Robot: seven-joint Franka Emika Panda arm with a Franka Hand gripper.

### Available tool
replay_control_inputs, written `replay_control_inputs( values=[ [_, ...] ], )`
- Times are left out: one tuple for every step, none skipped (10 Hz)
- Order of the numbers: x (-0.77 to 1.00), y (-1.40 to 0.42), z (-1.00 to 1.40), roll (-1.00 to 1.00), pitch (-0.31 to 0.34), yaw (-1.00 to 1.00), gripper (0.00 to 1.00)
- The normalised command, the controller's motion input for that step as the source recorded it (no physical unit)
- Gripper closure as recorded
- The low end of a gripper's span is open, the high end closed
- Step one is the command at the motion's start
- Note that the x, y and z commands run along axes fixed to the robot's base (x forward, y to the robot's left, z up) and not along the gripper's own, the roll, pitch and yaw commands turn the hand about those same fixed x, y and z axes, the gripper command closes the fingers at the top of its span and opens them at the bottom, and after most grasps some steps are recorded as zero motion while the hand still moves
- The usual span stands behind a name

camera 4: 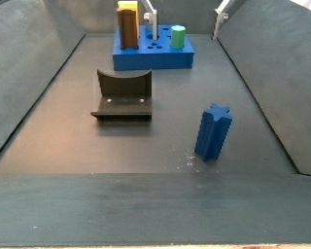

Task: Pick up the star object. Move up. Move to above the board. Insert the star object.
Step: Pick up the star object.

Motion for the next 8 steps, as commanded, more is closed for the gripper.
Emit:
replay_control_inputs(
  values=[
    [-0.17,0.49,-0.29,0.0,0.0,0.0,0.0],
    [-0.37,0.69,-0.43,0.0,0.0,-0.04,0.0],
    [-0.45,0.74,-0.46,-0.03,0.0,-0.11,0.0],
    [-0.3,0.7,-0.53,-0.1,0.0,-0.15,0.0],
    [-0.26,0.67,-0.57,-0.17,0.0,-0.13,0.0],
    [-0.25,0.65,-0.55,-0.23,-0.034,-0.11,0.0],
    [-0.09,0.58,-0.39,-0.32,-0.077,-0.11,0.0],
    [0.0,0.39,-0.39,-0.31,-0.096,-0.05,0.0]
  ],
)
